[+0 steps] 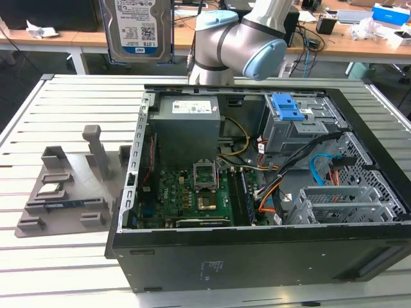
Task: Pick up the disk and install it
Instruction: 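Pick up the disk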
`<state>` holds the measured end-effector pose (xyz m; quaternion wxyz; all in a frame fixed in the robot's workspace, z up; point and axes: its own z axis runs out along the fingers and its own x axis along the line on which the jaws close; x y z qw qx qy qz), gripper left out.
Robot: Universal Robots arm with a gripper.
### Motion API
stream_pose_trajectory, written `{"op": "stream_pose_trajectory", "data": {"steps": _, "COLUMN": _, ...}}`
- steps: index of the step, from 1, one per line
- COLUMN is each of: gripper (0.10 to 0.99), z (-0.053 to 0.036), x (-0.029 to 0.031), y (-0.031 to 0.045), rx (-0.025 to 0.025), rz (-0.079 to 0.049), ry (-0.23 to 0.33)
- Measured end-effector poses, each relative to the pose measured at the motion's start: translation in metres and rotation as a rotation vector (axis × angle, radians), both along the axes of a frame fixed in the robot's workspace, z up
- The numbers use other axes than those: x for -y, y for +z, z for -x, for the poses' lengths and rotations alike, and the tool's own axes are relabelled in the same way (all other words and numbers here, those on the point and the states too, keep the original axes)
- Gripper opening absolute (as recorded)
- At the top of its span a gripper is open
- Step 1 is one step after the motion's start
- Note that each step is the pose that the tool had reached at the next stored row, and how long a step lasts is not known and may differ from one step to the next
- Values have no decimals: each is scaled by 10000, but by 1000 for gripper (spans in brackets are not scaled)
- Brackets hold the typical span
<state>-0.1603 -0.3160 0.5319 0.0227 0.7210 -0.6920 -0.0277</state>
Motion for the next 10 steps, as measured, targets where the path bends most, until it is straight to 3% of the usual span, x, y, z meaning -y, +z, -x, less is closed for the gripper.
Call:
{"op": "stream_pose_trajectory", "data": {"steps": 1, "gripper": 365, "z": -138, "x": 0, "y": 0, "rx": 0, "rz": 1, "ry": -1}}
{"op": "stream_pose_trajectory", "data": {"steps": 10, "gripper": 365, "z": -430, "x": 0, "y": 0, "rx": -1, "rz": 0, "ry": 0}}
